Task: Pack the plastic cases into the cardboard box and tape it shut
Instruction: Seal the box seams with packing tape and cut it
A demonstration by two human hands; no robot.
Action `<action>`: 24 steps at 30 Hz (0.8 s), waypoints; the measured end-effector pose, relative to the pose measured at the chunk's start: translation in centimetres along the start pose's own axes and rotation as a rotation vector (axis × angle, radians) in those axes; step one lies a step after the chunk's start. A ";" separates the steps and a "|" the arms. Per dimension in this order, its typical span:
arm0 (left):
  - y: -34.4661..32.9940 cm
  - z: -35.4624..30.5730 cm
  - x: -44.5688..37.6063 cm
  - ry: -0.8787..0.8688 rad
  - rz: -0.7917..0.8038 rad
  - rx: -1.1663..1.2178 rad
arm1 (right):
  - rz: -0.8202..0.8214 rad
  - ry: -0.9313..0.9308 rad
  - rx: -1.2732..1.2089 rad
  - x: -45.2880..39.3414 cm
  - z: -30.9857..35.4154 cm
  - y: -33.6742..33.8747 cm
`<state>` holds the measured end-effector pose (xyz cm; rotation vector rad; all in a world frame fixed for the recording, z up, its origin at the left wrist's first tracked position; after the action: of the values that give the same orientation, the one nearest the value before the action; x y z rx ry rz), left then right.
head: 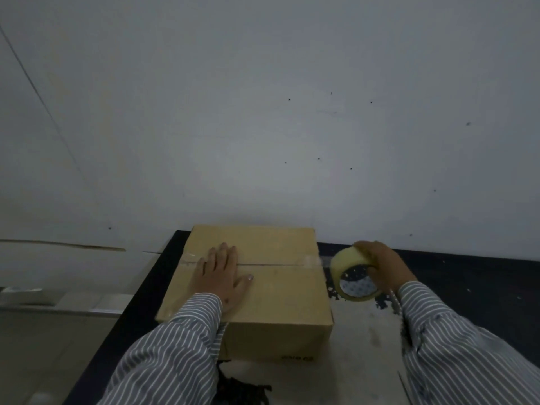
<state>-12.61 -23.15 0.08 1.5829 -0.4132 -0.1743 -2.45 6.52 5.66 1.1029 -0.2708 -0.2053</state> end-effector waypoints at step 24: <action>-0.9 -11.7 0.3 -0.108 0.032 0.066 | -0.077 0.234 0.074 -1.8 -1.0 -0.6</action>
<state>-7.96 -12.36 -0.03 1.6350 -0.5326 -0.2241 -3.82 7.59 4.48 1.1997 -0.0269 -0.1341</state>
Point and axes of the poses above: each hand's wrist, its own x-axis away from the middle knuckle, its own y-axis out of the back of the hand, z = x × y, the point moved 7 cm from there along -x, towards the middle knuckle, and after that the axes turned 1 degree about -z, right-handed, at the moved point
